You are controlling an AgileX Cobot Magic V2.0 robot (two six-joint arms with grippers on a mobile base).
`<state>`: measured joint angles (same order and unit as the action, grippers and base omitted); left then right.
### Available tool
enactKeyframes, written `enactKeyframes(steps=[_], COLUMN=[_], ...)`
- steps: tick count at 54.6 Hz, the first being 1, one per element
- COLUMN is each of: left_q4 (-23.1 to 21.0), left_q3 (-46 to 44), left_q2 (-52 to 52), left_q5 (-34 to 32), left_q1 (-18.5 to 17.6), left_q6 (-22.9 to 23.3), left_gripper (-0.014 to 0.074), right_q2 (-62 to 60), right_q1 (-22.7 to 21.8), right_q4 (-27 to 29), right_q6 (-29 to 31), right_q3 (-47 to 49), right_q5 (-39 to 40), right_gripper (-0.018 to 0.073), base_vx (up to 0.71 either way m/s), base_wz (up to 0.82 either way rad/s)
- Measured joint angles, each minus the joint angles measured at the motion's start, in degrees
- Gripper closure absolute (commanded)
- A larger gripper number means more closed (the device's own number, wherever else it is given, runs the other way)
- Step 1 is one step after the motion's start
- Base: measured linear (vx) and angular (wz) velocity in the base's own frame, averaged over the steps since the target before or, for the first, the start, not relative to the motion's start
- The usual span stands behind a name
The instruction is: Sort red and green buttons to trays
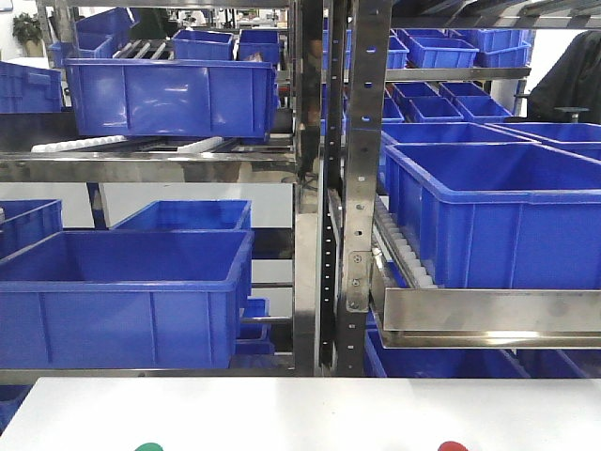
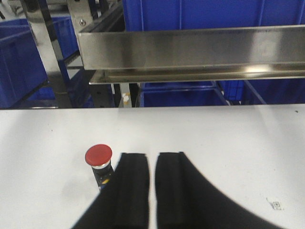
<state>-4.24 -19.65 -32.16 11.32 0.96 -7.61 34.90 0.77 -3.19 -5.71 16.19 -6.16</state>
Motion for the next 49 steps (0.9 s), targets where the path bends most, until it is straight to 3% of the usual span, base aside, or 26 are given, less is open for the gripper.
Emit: enactKeyframes(steps=[10, 22, 31, 49], left_q4=[-2.5, -7.5, -7.8, -7.7], left_q3=[0.0, 0.0, 0.0, -0.1], left_q2=[-3.9, -9.3, -15.6, -31.6], left_q5=[0.3, -3.1, -5.7, -19.7], left_q1=[0.0, -1.3, -6.4, -18.1], left_q6=[0.2, -0.4, -3.2, -4.0], left_gripper=[0.0027, 0.0019, 0.0019, 0.0019], right_q2=[2.3, 3.0, 3.0, 3.0], right_q1=[0.0, 0.0, 0.0, 0.0], right_q4=[0.0, 0.0, 0.0, 0.0], right_q6=[0.0, 0.0, 0.0, 0.0], right_q3=[0.0, 0.0, 0.0, 0.0], right_q5=[0.0, 0.0, 0.0, 0.0], right_gripper=[0.02, 0.0198, 0.0198, 0.0198], base_vx=[0.0, 0.0, 0.0, 0.0], base_wz=[0.0, 0.0, 0.0, 0.0])
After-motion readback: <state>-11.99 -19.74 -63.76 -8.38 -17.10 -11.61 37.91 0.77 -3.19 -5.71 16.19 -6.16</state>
